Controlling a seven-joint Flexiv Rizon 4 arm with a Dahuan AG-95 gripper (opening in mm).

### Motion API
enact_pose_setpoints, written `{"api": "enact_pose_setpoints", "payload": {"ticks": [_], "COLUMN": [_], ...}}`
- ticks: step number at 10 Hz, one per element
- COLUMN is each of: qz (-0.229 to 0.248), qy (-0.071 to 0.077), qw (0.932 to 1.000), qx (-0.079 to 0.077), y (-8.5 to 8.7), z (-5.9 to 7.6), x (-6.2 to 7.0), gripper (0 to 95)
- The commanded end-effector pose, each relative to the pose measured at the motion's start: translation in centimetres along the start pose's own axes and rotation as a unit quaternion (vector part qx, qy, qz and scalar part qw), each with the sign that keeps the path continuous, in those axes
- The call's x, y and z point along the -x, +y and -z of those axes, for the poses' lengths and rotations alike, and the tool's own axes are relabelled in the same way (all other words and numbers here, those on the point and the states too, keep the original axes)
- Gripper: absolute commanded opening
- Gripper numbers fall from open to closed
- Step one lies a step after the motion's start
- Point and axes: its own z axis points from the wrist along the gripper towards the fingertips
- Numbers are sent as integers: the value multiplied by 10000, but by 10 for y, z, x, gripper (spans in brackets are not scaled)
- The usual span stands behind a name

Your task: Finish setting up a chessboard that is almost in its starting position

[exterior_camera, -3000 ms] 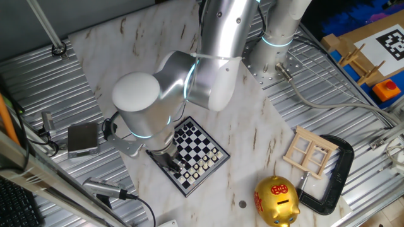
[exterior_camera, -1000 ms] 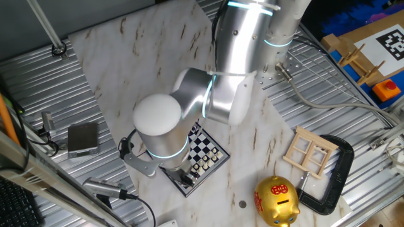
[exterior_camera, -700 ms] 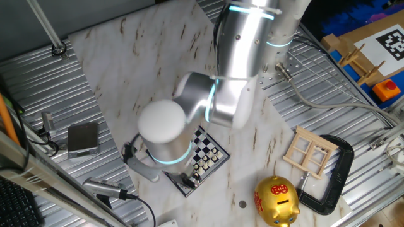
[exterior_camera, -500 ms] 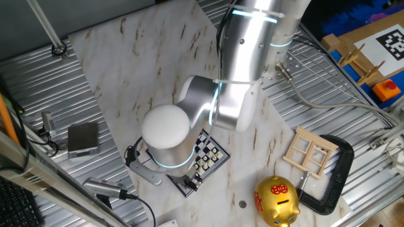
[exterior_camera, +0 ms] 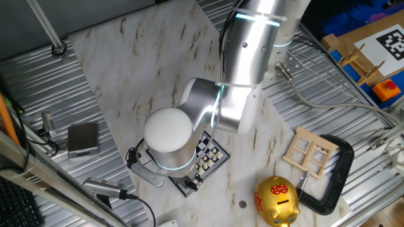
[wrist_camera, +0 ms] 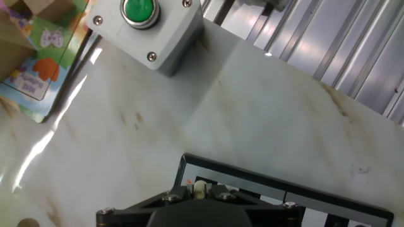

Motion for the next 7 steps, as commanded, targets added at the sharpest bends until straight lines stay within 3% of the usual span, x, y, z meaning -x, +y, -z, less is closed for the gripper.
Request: {"api": "enact_pose_setpoints", "payload": {"ticks": [1, 7], "qz": [16, 139], "qy": [-3, -12], "qw": [10000, 9999], "qx": [-3, -27], "y": [0, -3], "z": [-1, -5], "x": [0, -4], "gripper": [0, 0]}}
